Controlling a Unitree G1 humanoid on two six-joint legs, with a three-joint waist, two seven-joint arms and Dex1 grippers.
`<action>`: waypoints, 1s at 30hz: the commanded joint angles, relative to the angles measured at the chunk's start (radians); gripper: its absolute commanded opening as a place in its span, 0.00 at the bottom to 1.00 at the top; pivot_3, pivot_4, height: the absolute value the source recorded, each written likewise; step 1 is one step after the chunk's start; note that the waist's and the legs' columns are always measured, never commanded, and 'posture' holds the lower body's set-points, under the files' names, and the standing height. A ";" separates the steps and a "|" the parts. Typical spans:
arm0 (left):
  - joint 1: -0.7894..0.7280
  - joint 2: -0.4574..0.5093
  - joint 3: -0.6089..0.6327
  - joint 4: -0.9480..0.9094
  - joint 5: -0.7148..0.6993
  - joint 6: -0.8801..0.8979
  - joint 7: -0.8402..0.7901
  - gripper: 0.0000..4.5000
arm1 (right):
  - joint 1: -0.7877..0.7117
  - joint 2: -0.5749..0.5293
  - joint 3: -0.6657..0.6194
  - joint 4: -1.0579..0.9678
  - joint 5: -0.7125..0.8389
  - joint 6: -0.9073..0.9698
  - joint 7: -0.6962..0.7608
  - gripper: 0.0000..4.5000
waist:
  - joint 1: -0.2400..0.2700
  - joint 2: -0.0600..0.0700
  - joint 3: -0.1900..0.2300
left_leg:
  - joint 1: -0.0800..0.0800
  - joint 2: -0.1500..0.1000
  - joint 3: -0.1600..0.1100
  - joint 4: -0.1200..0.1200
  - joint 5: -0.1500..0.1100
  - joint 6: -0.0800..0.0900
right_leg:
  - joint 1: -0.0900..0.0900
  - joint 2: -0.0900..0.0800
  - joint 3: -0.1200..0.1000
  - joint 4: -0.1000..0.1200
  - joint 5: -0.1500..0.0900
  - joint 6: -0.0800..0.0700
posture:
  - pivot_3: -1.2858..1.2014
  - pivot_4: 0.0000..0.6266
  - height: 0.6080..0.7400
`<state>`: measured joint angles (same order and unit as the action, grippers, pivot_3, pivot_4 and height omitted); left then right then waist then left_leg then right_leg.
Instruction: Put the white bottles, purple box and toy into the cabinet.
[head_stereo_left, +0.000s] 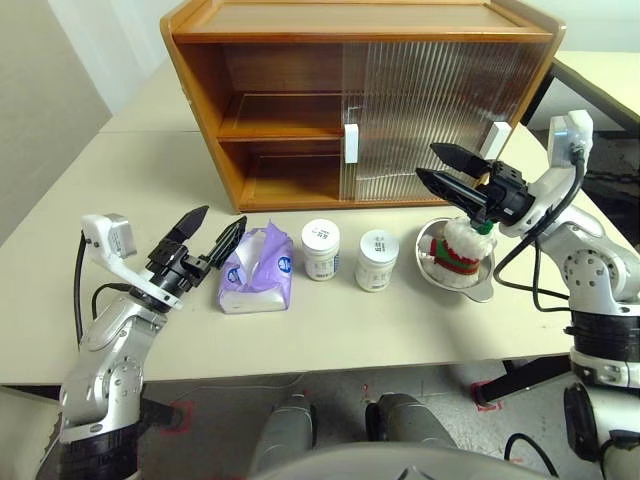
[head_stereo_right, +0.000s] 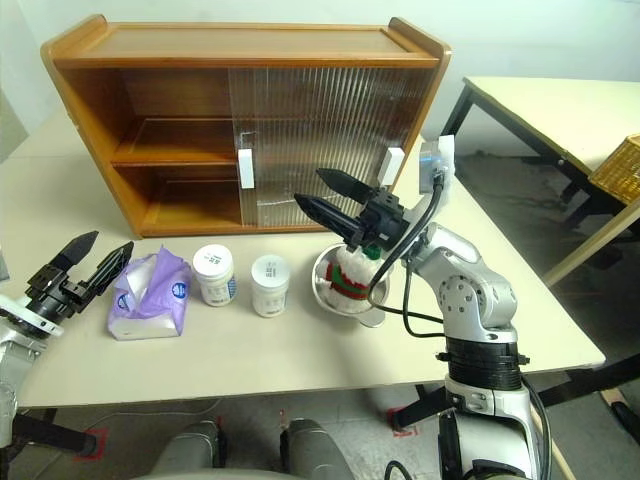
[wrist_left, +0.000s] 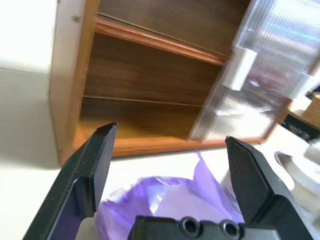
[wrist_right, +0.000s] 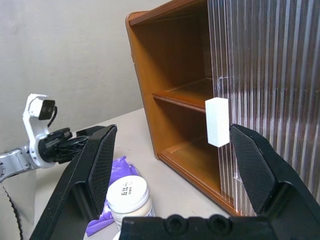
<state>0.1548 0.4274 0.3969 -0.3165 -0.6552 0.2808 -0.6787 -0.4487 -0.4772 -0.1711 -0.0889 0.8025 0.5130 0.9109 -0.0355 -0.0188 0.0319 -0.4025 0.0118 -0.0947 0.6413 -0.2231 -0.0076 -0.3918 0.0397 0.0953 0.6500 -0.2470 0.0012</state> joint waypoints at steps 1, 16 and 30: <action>0.054 0.018 -0.007 -0.020 -0.016 -0.007 -0.056 0.99 | -0.011 0.000 0.010 0.007 -0.011 0.007 0.007 1.00 | 0.000 0.000 0.000 | 0.000 0.000 0.000 0.000 0.000 0.000 | -0.001 0.000 0.000 0.000 0.000 0.000 | 0.49 0.07 1.00; 0.195 0.012 -0.072 0.031 0.109 -0.138 -0.122 0.99 | -0.019 0.001 0.009 0.014 -0.016 0.014 0.021 1.00 | 0.000 0.003 -0.001 | -0.001 0.003 0.000 -0.001 -0.008 -0.013 | -0.003 0.000 0.002 0.001 0.001 -0.004 | 0.49 0.07 1.00; 0.185 -0.035 -0.140 0.149 0.244 -0.234 -0.035 0.99 | -0.019 -0.004 0.000 -0.001 -0.012 0.027 0.011 1.00 | -0.001 0.005 0.000 | -0.001 0.004 0.000 -0.002 -0.008 -0.013 | -0.003 0.000 0.002 0.001 0.001 -0.004 | 0.49 0.08 1.00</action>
<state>0.3352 0.3976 0.2809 -0.1910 -0.4290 0.0504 -0.7199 -0.4575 -0.4757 -0.1711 -0.0741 0.7888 0.5305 0.9252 -0.0364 -0.0137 0.0320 -0.4032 0.0155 -0.0947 0.6395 -0.2312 -0.0207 -0.3952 0.0397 0.0978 0.6506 -0.2463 -0.0033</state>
